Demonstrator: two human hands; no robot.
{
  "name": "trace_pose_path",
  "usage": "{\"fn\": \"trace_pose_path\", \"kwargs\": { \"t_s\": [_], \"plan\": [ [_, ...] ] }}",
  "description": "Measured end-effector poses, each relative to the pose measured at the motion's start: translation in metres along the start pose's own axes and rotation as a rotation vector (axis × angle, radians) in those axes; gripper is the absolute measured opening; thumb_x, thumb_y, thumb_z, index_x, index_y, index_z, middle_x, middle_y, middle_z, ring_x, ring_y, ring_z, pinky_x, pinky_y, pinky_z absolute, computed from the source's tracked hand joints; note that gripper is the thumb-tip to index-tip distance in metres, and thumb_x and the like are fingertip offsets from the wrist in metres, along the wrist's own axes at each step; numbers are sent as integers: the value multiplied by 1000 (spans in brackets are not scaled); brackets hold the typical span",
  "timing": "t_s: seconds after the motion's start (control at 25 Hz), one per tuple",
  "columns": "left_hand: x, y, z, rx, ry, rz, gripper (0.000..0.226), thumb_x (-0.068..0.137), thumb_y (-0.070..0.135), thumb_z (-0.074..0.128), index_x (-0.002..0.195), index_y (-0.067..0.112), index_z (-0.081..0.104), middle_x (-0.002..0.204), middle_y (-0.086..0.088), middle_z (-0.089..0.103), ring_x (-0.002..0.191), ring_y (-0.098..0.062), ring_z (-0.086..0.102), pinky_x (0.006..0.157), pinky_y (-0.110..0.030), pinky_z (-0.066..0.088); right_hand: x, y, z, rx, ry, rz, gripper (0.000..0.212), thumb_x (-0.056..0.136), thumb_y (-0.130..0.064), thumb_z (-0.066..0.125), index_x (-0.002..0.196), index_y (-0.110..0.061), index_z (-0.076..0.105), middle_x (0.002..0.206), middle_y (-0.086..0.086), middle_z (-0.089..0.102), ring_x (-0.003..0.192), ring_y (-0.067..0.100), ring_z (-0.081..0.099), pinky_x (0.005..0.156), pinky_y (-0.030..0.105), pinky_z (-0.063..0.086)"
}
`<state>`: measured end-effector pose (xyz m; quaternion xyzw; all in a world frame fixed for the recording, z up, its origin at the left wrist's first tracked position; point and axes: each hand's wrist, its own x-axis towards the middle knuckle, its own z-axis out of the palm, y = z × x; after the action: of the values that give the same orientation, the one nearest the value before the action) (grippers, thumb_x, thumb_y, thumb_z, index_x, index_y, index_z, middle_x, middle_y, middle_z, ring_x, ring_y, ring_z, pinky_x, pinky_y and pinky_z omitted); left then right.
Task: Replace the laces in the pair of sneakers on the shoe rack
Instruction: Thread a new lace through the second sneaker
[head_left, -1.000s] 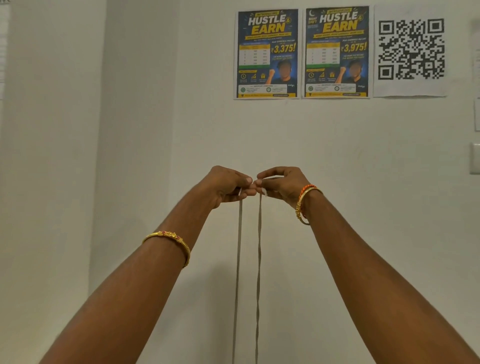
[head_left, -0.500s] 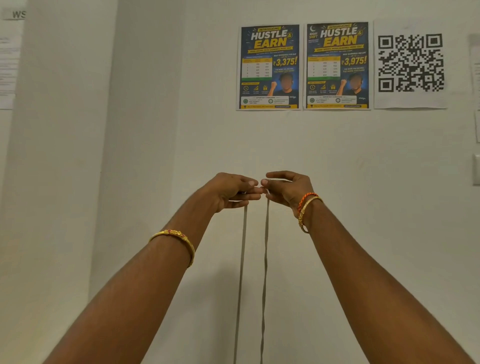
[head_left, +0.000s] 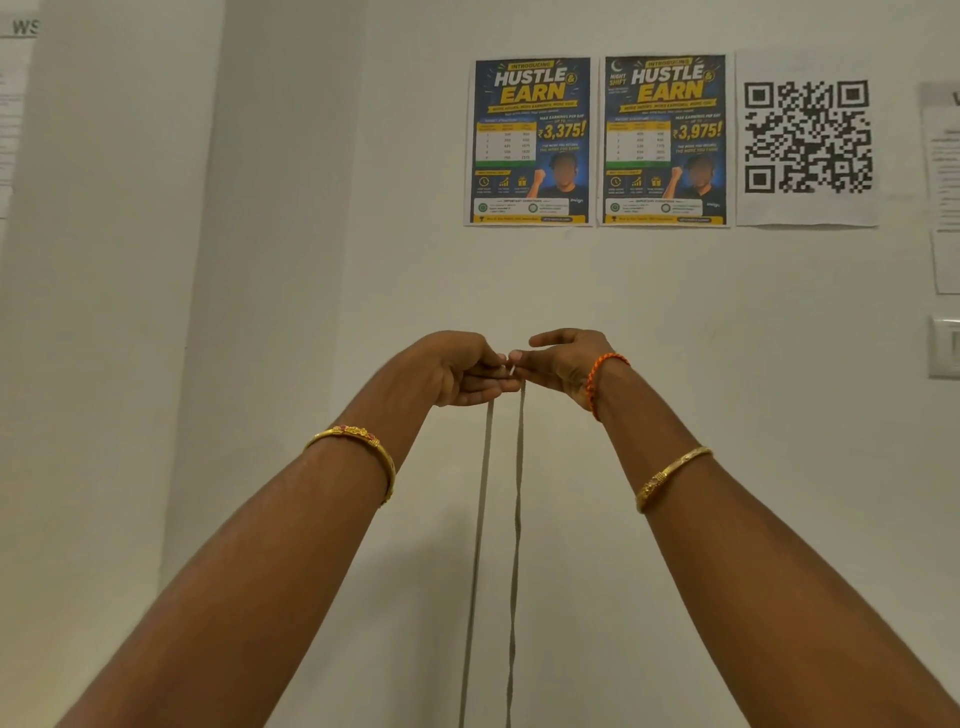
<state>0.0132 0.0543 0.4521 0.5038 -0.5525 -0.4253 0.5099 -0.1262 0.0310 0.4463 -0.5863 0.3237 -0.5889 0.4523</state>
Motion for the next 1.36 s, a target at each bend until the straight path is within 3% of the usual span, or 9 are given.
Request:
{"fn": "trace_pose_path", "kwargs": {
  "t_s": [0.24,0.36,0.56,0.72,0.8,0.92,1.08,1.2,1.36],
  "plan": [
    [2,1,-5,-3,-10,-4,17,95,8,48,88,4,62,73,-6,71,63,-11,69,64,-19,53,5,1,3,-53,-18,-18,27,77,12,66,101,3,57,87,18,66,78,25,68,70,28,57],
    [0,-2,-7,-24,-21,29,18,96,8,46,93,4,63,86,-7,71,76,-13,69,65,-20,54,6,1,3,-56,-50,-63,12,80,14,63,89,6,62,80,15,64,79,24,66,63,22,59],
    [-5,-38,-19,-90,38,155,17,91,2,51,104,2,62,100,-9,71,89,-14,69,76,-24,55,-4,27,-9,40,9,-28,13,83,16,55,92,10,63,83,18,64,78,21,66,71,24,58],
    [4,-142,-36,180,312,203,12,88,9,63,99,8,66,97,-7,71,82,-14,68,74,-23,54,-25,126,-35,-102,48,-19,20,81,14,61,99,6,65,89,13,65,84,21,67,82,27,57],
    [9,-209,-43,288,401,172,12,90,17,61,98,13,69,99,-3,71,88,-15,67,77,-25,52,-40,192,-52,-142,135,11,15,82,6,66,97,5,67,82,11,66,77,20,66,81,30,57],
    [13,-306,-47,425,472,103,18,91,22,58,100,14,71,101,-1,71,94,-16,65,83,-24,48,-67,290,-72,-347,271,97,1,84,-14,69,84,-13,69,80,4,66,69,14,61,75,32,54],
    [17,-435,-25,506,392,-61,25,94,16,53,116,12,63,111,-8,68,103,-23,63,87,-23,44,-105,423,-87,-502,233,321,11,86,-12,66,76,-17,67,81,3,67,82,18,62,78,27,46],
    [14,-516,1,488,217,-292,42,92,8,49,134,15,48,105,-13,66,93,-24,62,84,-28,46,-131,502,-94,-501,141,573,16,86,-8,64,73,-16,70,70,5,67,74,22,63,72,27,48],
    [13,-610,25,348,58,-577,33,88,3,54,119,11,61,116,-14,65,103,-26,61,92,-31,45,-157,580,-92,-474,24,819,15,92,0,54,88,6,67,59,4,54,51,12,49,54,23,47]
  ]
}}
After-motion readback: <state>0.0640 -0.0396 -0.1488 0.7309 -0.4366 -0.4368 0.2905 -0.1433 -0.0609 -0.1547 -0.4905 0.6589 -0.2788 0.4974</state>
